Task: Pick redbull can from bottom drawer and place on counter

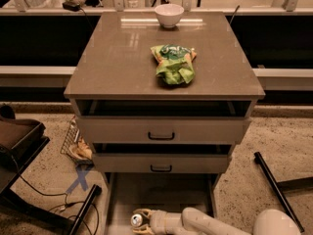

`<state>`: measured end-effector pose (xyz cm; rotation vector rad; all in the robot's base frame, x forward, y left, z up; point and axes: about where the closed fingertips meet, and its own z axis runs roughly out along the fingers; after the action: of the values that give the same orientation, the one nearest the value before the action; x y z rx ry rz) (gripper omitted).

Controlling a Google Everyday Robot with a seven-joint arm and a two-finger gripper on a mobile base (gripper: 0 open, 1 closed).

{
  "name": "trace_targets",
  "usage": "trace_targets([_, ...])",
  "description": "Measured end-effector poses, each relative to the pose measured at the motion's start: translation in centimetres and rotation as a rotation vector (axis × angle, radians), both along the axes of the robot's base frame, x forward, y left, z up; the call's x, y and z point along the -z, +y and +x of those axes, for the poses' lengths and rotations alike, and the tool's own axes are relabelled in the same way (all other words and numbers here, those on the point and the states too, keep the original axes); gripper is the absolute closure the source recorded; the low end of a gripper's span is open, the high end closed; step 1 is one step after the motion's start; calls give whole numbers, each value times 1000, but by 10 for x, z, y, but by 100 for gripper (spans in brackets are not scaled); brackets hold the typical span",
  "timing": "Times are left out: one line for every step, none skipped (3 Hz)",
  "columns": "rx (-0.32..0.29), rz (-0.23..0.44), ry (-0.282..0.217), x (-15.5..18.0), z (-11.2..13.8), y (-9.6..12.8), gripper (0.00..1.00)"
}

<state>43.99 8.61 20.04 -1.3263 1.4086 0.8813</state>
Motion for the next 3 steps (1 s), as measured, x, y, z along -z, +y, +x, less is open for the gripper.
trace_targets([-2, 2, 1, 0, -1, 1, 71])
trace_targets([-4, 4, 2, 0, -2, 3, 94])
trace_targets([-5, 5, 3, 0, -2, 4, 100])
